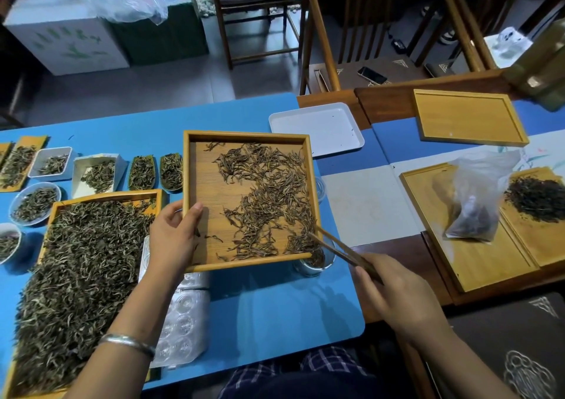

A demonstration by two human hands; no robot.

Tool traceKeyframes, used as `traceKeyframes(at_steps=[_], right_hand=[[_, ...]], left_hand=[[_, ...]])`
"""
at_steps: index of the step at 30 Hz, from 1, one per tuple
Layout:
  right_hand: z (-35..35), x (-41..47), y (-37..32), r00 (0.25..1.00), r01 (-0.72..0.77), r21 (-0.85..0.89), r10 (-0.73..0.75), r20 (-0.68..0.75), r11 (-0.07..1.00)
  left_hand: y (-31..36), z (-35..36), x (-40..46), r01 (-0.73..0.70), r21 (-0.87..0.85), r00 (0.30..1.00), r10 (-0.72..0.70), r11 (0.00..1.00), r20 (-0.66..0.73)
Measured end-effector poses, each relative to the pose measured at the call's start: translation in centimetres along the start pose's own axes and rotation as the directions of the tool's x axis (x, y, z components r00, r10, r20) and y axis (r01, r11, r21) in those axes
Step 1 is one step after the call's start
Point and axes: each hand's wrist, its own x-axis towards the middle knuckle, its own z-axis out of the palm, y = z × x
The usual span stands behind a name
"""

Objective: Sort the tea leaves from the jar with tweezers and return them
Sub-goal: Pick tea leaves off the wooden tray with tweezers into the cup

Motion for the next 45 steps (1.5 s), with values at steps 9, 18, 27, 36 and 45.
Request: traceKeyframes(at_steps=[9, 18, 27, 36, 45], right_hand=[[1.7, 3.6, -3.0, 1.000, 0.002, -0.252, -0.005, -0.009, 0.968], [2.8, 0.9, -2.6, 0.993, -0.044, -0.220, 0.068, 0.102, 0.974], [2.7, -1.7, -1.7, 0.989, -0.130, -0.042, 0.133, 0.072, 0.991], [1.2, -0.4, -2.9, 0.996, 0.079, 0.021, -0.080, 0.043, 0.997], [3.6, 5.4, -9.2, 0.926, 0.374, -0.043, -0.371, 0.072, 0.926]], left_hand=[[0.3, -0.1, -0.3, -0.014, 0.018, 1.000, 0.014, 1.000, 0.003], [0.4, -0.1, -0.5, -0.017, 0.009, 1.000, 0.017, 1.000, 0.000], [0.3, -0.1, -0.6, -0.008, 0.006, 1.000, 0.008, 1.000, -0.002], [0.9, 0.0, -0.9, 0.001, 0.002, 1.000, -0.001, 1.000, -0.017], [1.3, 0.1, -1.1, -0.004, 0.004, 1.000, 0.004, 1.000, -0.007]])
